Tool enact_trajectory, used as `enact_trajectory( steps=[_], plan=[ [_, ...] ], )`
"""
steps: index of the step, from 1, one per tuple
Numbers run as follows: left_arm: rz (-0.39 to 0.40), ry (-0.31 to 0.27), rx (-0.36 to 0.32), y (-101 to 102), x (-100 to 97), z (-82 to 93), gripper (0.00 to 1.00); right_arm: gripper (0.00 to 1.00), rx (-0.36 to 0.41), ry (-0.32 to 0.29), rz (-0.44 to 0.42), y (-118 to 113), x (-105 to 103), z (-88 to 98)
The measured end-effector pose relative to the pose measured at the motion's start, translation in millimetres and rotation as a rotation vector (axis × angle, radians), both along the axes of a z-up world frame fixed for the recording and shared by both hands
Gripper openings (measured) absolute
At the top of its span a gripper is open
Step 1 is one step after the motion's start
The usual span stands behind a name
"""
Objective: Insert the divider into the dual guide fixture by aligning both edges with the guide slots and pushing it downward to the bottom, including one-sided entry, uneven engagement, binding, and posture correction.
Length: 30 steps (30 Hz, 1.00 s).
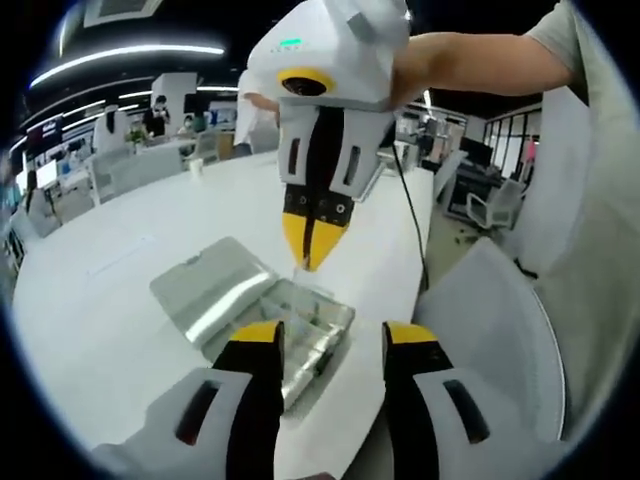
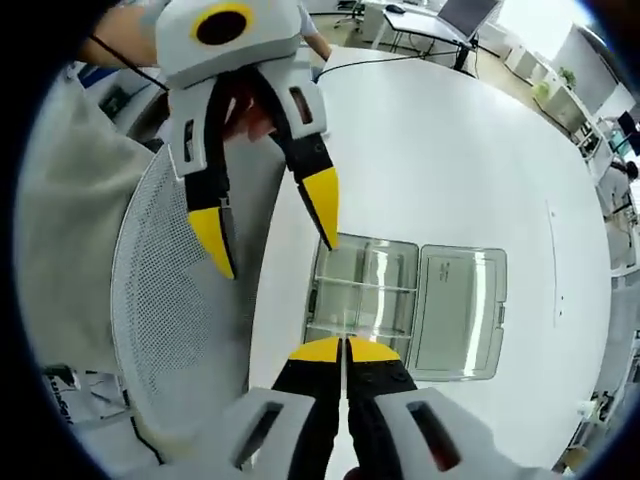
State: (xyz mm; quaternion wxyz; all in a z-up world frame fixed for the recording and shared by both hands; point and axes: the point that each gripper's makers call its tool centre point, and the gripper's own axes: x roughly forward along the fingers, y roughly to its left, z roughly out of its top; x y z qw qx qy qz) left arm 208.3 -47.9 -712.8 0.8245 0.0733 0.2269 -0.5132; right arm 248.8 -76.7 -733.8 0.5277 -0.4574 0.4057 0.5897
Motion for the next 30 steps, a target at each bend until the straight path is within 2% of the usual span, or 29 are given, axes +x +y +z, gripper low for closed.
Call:
enact_trajectory(
  steps=[15, 30],
  plan=[
    [0.063, 0.013, -0.015, 6.8, 6.4, -4.2, 0.51, 0.0, -0.031, 0.013, -0.025, 7.4, 10.1, -22.1],
    [0.102, 0.025, -0.028, 8.0, 9.0, -5.2, 0.6, 0.0, -0.038, 0.031, -0.039, 12.5, 11.8, -28.3]
  ],
)
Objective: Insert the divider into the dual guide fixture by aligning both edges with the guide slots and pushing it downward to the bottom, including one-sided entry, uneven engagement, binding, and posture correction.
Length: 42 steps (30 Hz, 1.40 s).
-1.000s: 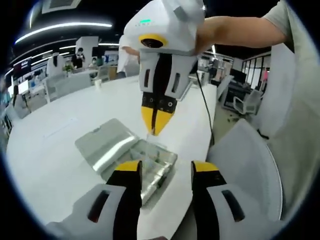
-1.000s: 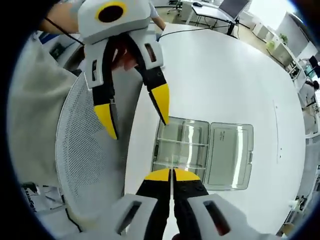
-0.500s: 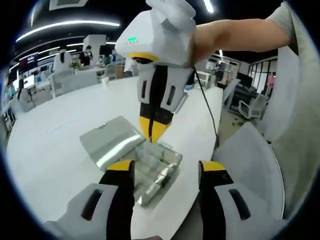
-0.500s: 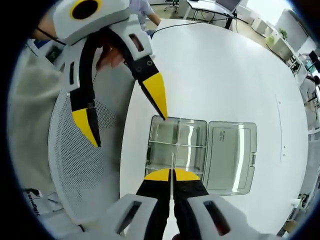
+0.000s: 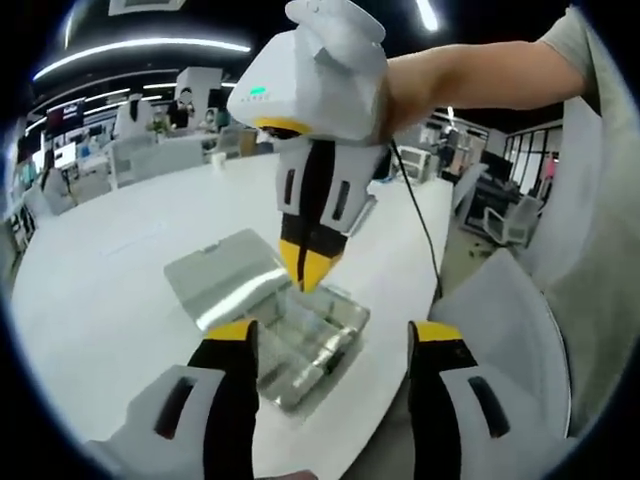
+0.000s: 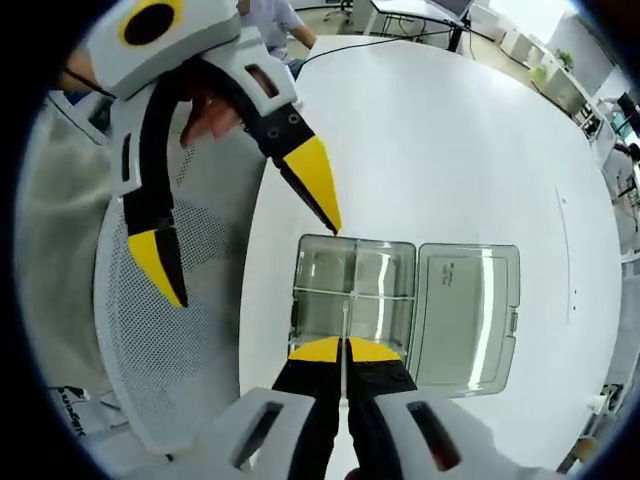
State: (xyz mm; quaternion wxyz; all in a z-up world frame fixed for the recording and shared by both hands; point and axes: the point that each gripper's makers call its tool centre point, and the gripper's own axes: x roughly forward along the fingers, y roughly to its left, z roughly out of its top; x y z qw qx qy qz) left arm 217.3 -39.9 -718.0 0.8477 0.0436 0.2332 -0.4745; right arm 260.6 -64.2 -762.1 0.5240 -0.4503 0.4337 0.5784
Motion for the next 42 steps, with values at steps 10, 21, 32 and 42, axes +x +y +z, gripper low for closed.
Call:
enact_trajectory(
  steps=[10, 21, 32, 42],
  plan=[
    [0.011, 0.006, 0.001, 0.6, 0.5, -1.5, 0.64, 0.0, 0.0, 0.005, -0.009, 3.0, 2.2, -2.0],
    [0.015, 0.009, -0.001, 1.2, 2.3, -2.2, 0.65, 0.0, -0.007, 0.015, -0.022, 2.2, 6.4, -5.5],
    [0.016, 0.012, -0.002, 0.5, 1.7, -0.5, 0.65, 0.0, -0.008, 0.017, -0.021, 2.4, 7.7, -8.2],
    [0.019, 0.015, 0.0, 3.8, 4.3, -3.3, 0.65, 0.0, -0.012, 0.018, -0.013, 2.4, 6.4, -13.4]
  ],
)
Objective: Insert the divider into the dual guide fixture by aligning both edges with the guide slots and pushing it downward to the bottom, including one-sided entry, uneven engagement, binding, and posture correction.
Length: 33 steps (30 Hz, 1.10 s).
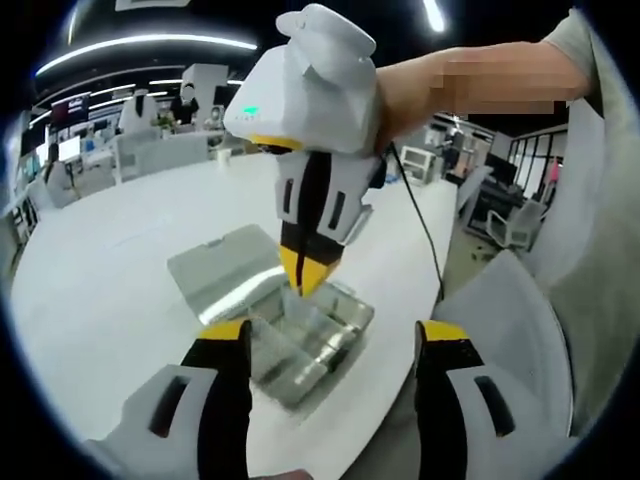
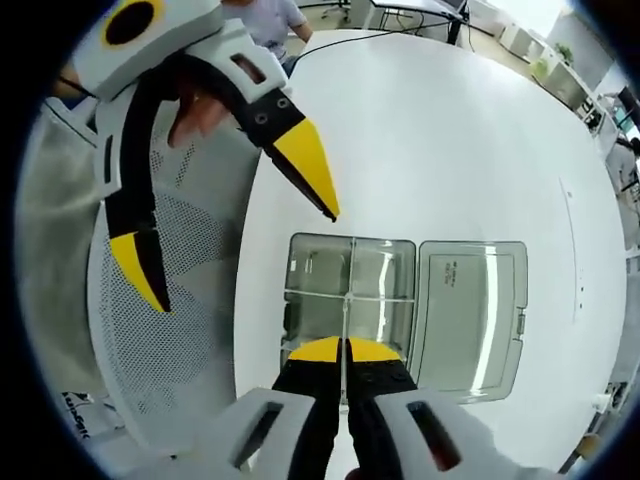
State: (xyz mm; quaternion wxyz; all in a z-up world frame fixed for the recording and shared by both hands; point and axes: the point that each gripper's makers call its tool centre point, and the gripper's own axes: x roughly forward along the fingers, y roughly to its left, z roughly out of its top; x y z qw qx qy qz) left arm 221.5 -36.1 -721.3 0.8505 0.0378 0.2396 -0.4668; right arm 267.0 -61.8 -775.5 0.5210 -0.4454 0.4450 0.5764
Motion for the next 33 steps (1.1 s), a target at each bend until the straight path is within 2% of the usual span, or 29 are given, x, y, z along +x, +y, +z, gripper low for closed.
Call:
enact_trajectory(
  steps=[33],
  plan=[
    [0.004, 0.014, 0.001, -1.0, -1.0, -3.7, 0.67, 0.0, 0.022, -0.003, -0.001, -1.7, -0.4, -9.0]
  ],
)
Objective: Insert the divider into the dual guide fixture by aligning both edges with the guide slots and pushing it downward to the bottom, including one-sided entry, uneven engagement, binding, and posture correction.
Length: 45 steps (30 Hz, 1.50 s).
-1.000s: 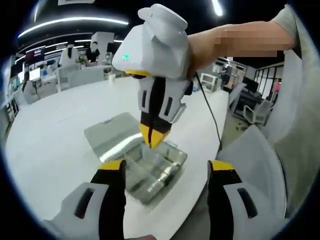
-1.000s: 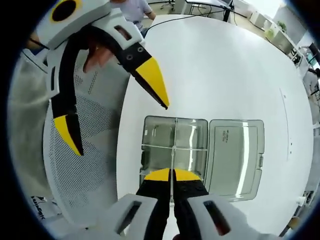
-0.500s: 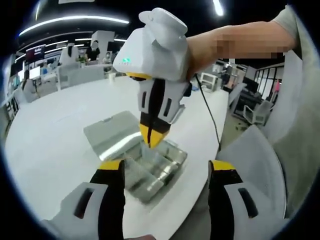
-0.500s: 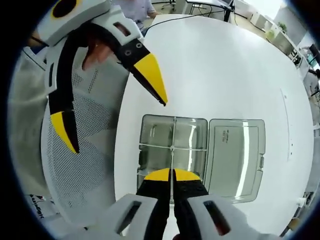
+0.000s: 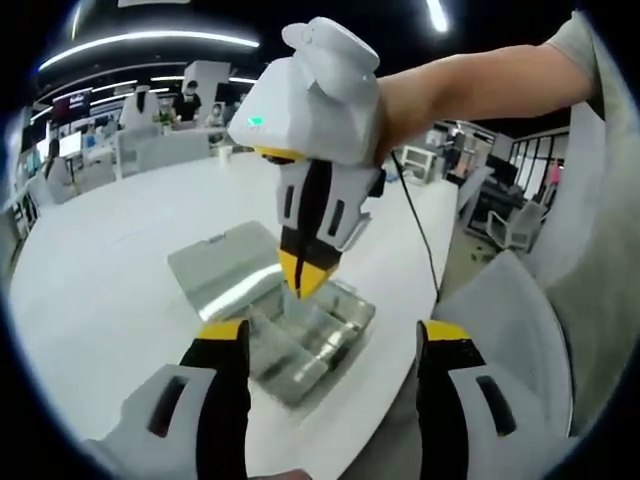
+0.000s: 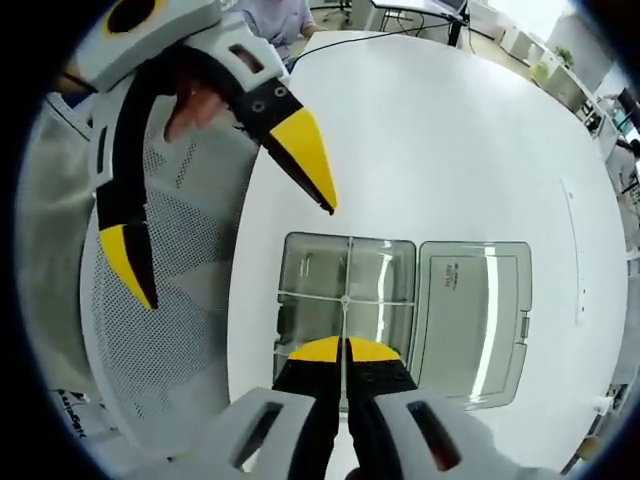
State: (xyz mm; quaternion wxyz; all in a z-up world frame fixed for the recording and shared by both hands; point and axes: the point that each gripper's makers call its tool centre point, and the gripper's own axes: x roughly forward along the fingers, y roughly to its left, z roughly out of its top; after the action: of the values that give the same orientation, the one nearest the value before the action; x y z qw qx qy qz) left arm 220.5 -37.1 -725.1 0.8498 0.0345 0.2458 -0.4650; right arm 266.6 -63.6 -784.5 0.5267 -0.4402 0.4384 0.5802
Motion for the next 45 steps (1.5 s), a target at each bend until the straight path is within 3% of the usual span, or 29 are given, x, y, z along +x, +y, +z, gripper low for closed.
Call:
enact_trajectory(
  steps=[31, 45],
  plan=[
    [0.0, -0.001, 0.002, 0.7, -2.1, 1.4, 0.66, 0.0, 0.033, -0.015, -0.054, -0.1, 1.6, -8.9],
    [-0.003, -0.004, 0.002, 0.2, -0.8, 1.9, 0.67, 0.0, 0.036, -0.015, -0.055, -0.2, 0.8, -2.6]
  ],
)
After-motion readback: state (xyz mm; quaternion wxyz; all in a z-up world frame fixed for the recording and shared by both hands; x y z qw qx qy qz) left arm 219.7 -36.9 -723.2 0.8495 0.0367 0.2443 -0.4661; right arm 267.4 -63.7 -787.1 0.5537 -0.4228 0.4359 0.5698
